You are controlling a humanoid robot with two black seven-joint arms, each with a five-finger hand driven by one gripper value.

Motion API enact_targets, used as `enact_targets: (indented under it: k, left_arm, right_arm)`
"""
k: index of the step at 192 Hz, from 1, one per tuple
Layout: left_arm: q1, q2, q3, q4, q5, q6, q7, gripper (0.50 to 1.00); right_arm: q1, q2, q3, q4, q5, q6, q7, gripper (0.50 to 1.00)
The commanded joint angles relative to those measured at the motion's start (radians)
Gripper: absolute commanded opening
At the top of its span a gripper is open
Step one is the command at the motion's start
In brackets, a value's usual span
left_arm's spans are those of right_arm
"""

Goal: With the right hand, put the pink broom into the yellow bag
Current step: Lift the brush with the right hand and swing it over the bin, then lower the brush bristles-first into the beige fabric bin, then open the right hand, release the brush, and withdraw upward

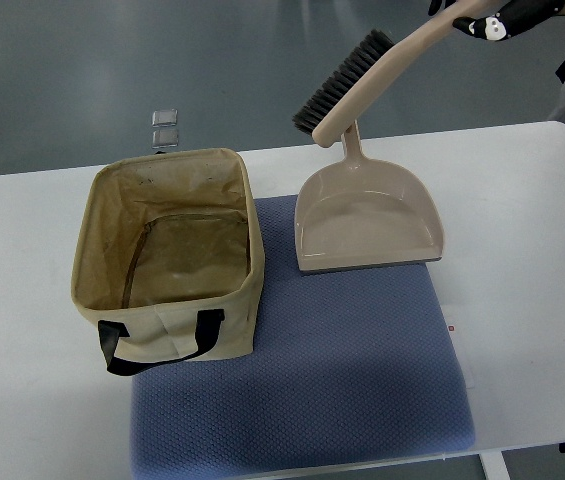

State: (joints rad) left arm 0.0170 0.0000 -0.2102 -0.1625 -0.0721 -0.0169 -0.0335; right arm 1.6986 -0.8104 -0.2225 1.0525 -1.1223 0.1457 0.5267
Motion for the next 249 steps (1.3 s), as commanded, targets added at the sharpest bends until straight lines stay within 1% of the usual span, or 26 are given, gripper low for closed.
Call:
enact_targets:
  k: [1,39,64,80,95,111,131,157,179,217,220,221,222,223,225,236,239,240,241,242,243,244,245,246,247,249]
  left_arm:
    - [0.000,0.000,-0.001,0.000,0.000,0.000,0.000,1.000]
    - [0.000,0.000,-0.001,0.000,0.000,0.000,0.000,1.000]
    - [0.000,0.000,-0.001,0.000,0.000,0.000,0.000,1.000]
    - [0.000,0.000,-0.001,0.000,0.000,0.000,0.000,1.000]
    - [0.000,0.000,-0.001,0.000,0.000,0.000,0.000,1.000]
    - [0.000,0.000,-0.003,0.000,0.000,0.000,0.000,1.000]
    - [0.000,0.000,-0.003,0.000,0.000,0.000,0.000,1.000]
    - [0.000,0.000,-0.003,0.000,0.000,0.000,0.000,1.000]
    - [0.000,0.000,-0.003,0.000,0.000,0.000,0.000,1.000]
    - [0.000,0.000,-0.003,0.000,0.000,0.000,0.000,1.000]
    - [0.000,0.000,-0.003,0.000,0.000,0.000,0.000,1.000]
    - [0.000,0.000,-0.003,0.000,0.000,0.000,0.000,1.000]
    - [0.000,0.000,-0.003,0.000,0.000,0.000,0.000,1.000]
    - [0.000,0.000,-0.003,0.000,0.000,0.000,0.000,1.000]
    - [0.000,0.000,-0.003,0.000,0.000,0.000,0.000,1.000]
    - [0.000,0.000,-0.003,0.000,0.000,0.000,0.000,1.000]
    - [0.000,0.000,-0.003,0.000,0.000,0.000,0.000,1.000]
    - [0.000,0.000,-0.003,0.000,0.000,0.000,0.000,1.000]
    - [0.000,0.000,-0.003,0.000,0.000,0.000,0.000,1.000]
    - [0.000,0.000,-0.003,0.000,0.000,0.000,0.000,1.000]
    - [0.000,0.000,-0.003,0.000,0.000,0.000,0.000,1.000]
    - [0.000,0.000,-0.003,0.000,0.000,0.000,0.000,1.000]
    - [0.000,0.000,-0.003,0.000,0.000,0.000,0.000,1.000]
    - [0.000,0.000,-0.003,0.000,0.000,0.000,0.000,1.000]
    - [0.000,0.000,-0.003,0.000,0.000,0.000,0.000,1.000]
    - [0.000,0.000,-0.003,0.000,0.000,0.000,0.000,1.000]
  right_arm:
    - [0.012,0.077,0.000,-0.032,0.018,0.000,-0.004,0.500]
    - [0.007,0.231,0.000,-0.112,0.056,-0.002,-0.007,0.500]
    - [-0.008,0.330,-0.003,-0.154,0.059,-0.017,-0.011,0.500]
    - [-0.036,0.398,-0.001,-0.172,0.058,-0.023,-0.013,0.500]
    - [-0.069,0.439,-0.005,-0.180,0.056,-0.035,-0.020,0.500]
    - [-0.111,0.473,-0.008,-0.180,0.053,-0.051,-0.039,0.500]
    - [-0.159,0.501,-0.008,-0.181,0.044,-0.071,-0.042,0.500]
    - [-0.215,0.534,-0.012,-0.181,0.039,-0.103,-0.063,0.500]
    - [-0.232,0.568,-0.012,-0.181,0.039,-0.118,-0.063,0.500]
    - [-0.244,0.571,-0.009,-0.180,0.042,-0.137,-0.062,0.500]
    - [-0.244,0.571,-0.009,-0.180,0.042,-0.138,-0.062,0.504]
    - [-0.244,0.571,-0.009,-0.180,0.042,-0.138,-0.062,0.523]
    - [-0.244,0.571,-0.009,-0.180,0.042,-0.138,-0.062,0.523]
    - [-0.244,0.571,-0.009,-0.180,0.042,-0.141,-0.062,0.537]
    - [-0.244,0.571,-0.009,-0.180,0.042,-0.143,-0.062,0.547]
    - [-0.246,0.571,-0.009,-0.180,0.047,-0.153,-0.062,0.584]
    - [-0.246,0.571,-0.009,-0.180,0.049,-0.155,-0.060,0.605]
    - [-0.246,0.571,-0.009,-0.180,0.049,-0.155,-0.060,0.605]
    - [-0.246,0.571,-0.009,-0.180,0.050,-0.156,-0.060,0.617]
    - [-0.246,0.571,-0.009,-0.180,0.050,-0.156,-0.060,0.617]
    - [-0.246,0.571,-0.009,-0.178,0.050,-0.156,-0.059,0.631]
    - [-0.246,0.571,-0.009,-0.178,0.050,-0.156,-0.059,0.631]
    - [-0.246,0.571,-0.009,-0.178,0.050,-0.158,-0.059,0.649]
    - [-0.246,0.571,-0.009,-0.178,0.050,-0.158,-0.059,0.650]
    - [-0.246,0.571,-0.008,-0.178,0.052,-0.158,-0.059,0.662]
    - [-0.246,0.571,-0.008,-0.178,0.052,-0.158,-0.059,0.662]
